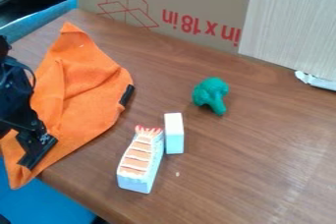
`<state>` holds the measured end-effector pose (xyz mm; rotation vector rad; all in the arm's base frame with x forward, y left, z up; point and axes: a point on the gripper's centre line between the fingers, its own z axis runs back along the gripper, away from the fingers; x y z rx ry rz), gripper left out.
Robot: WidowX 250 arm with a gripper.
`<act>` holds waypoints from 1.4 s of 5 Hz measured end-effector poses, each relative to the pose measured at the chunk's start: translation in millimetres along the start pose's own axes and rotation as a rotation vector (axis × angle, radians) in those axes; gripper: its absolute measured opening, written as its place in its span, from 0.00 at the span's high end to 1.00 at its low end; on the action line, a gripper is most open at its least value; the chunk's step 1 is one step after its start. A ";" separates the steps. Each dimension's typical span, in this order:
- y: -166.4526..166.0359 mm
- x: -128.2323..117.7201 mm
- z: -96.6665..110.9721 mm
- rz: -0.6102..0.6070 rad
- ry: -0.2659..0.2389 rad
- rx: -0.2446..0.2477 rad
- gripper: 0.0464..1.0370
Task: Fold the cloth from left to right
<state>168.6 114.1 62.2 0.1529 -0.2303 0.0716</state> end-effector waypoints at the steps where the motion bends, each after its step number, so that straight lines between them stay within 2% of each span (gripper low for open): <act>1: -1.4 -1.6 -1.6 0.004 0.010 -0.011 0.04; 3: 3.0 6.8 6.3 0.055 0.018 -0.074 0.04; 4: 14.6 18.1 12.8 0.102 -0.006 -0.079 0.04; 6: 29.3 27.0 -18.7 0.169 0.015 -0.040 0.04; 7: 29.4 30.0 -24.4 0.171 0.002 -0.045 0.04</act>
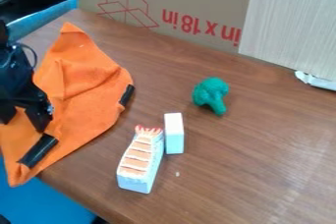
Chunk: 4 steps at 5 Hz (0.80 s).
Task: Fold the cloth from left to right
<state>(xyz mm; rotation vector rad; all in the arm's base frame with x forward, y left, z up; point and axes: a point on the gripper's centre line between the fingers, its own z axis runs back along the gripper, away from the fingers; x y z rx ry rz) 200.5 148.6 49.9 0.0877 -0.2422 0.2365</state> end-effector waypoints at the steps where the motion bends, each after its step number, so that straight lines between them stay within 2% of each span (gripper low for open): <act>1: 0.1 10.8 6.1 0.028 -0.022 -0.016 0.04; 2: -1.5 20.2 5.3 0.062 -0.018 -0.038 0.04; 4: -4.8 31.2 -15.5 0.149 -0.027 -0.019 0.04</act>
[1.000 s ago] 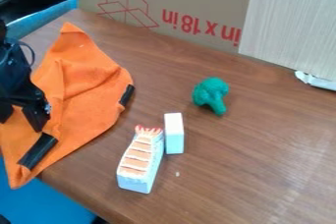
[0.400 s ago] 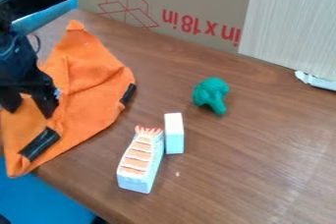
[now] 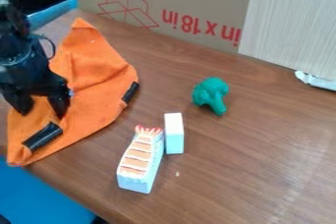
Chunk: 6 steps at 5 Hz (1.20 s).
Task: Fold the cloth from left to right
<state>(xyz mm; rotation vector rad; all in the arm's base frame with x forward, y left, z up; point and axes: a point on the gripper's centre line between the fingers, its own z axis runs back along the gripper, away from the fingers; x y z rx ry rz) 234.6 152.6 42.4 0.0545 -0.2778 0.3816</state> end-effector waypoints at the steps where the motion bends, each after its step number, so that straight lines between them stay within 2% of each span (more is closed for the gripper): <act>1: -1.6 4.3 -2.7 0.028 -0.027 0.016 0.04; 4: -12.1 23.7 -8.7 0.251 -0.131 0.004 0.04; 6: -22.0 36.7 -14.5 0.346 -0.117 0.000 0.04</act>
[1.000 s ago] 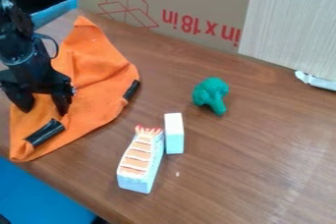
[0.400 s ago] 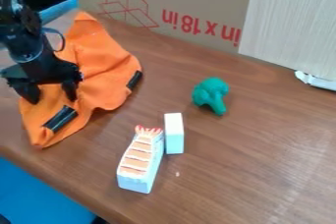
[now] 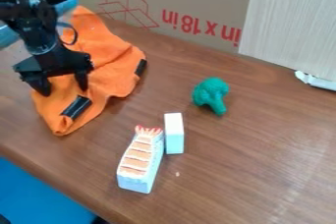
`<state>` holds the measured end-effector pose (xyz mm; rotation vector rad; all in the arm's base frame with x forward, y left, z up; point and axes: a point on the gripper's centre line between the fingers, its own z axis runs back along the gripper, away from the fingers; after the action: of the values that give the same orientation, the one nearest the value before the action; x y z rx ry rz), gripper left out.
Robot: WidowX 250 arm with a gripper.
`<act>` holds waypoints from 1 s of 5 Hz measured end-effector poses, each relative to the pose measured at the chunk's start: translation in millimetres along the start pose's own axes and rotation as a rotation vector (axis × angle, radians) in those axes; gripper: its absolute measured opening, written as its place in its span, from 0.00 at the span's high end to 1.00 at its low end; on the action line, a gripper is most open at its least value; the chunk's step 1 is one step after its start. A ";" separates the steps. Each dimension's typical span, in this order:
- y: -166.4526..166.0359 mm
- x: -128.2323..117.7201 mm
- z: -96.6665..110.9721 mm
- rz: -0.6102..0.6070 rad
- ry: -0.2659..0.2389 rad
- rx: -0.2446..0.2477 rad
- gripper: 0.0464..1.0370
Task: Fold the cloth from left to right
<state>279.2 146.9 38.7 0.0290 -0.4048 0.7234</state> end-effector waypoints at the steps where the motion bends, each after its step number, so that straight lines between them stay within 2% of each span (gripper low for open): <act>1: -17.1 -4.7 -0.1 0.007 0.015 -0.015 0.04; 2: -39.5 -16.9 2.7 -0.025 0.044 -0.051 0.04; 3: -54.4 -28.8 6.3 -0.059 0.052 -0.066 0.04; 5: -63.3 -28.6 11.7 -0.082 0.064 -0.063 0.04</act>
<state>296.8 79.1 46.0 -0.0366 -0.3624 0.6293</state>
